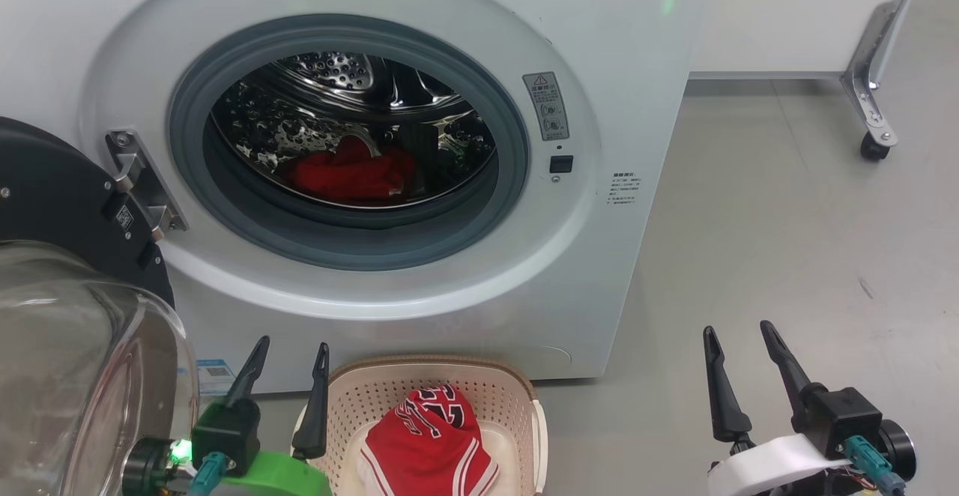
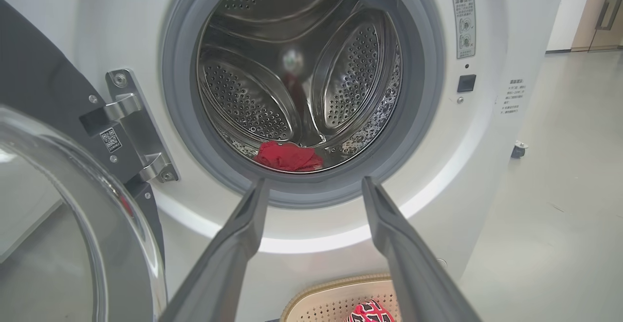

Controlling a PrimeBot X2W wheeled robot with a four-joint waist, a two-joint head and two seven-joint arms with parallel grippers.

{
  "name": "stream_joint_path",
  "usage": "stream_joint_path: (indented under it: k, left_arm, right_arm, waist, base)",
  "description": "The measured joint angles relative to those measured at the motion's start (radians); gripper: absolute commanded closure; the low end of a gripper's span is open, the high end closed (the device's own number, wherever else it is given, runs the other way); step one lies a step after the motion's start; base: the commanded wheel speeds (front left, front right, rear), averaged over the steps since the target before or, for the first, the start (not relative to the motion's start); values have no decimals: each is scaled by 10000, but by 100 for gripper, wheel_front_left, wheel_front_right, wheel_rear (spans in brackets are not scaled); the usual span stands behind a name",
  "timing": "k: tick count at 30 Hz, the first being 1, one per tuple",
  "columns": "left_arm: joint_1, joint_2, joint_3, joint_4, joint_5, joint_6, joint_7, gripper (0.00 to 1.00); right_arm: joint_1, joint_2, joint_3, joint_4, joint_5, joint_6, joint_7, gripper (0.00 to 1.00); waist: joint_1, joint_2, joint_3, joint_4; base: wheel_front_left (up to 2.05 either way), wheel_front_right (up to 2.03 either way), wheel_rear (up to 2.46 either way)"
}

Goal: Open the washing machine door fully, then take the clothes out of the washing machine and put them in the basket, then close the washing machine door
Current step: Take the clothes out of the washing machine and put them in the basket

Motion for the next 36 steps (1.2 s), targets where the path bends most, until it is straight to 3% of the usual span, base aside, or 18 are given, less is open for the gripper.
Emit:
stream_joint_path:
  k: [36]
  left_arm:
    - [1080,261,-50,-2025,96,351,759,0]
  right_arm:
    - [185,13,52,-351,-105,12,2,0]
  waist:
    - [1,0,396,-7]
  base:
    - [0,0,0]
